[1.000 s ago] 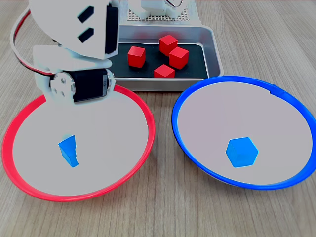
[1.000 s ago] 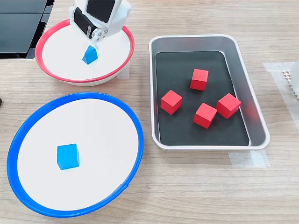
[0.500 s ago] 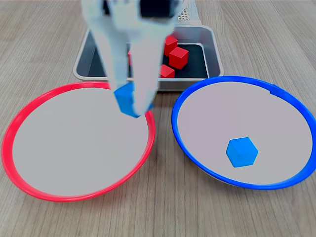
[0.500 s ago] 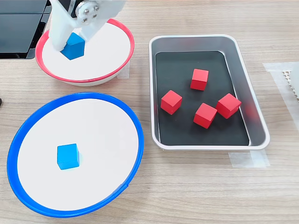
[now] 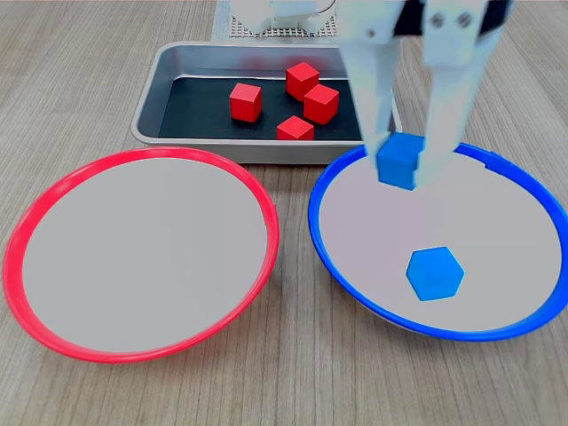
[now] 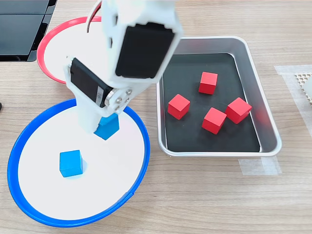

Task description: Resolve any anomalies and move all blocks to matching dishes

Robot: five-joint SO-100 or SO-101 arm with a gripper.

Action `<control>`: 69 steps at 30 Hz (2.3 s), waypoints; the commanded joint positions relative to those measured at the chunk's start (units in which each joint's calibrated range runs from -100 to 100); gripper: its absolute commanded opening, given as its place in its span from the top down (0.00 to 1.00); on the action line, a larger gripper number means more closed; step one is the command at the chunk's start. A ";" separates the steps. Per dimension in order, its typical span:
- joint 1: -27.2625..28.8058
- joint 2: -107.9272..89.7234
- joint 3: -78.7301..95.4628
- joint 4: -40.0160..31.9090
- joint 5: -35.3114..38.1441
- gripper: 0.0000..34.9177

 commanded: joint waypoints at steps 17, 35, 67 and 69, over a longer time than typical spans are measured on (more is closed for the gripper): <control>11.23 -20.08 15.28 8.86 12.50 0.61; 15.09 -37.05 57.52 -14.83 15.58 0.53; 11.42 -33.12 68.08 -27.38 17.68 0.91; 11.52 -33.72 68.63 -27.38 17.73 0.99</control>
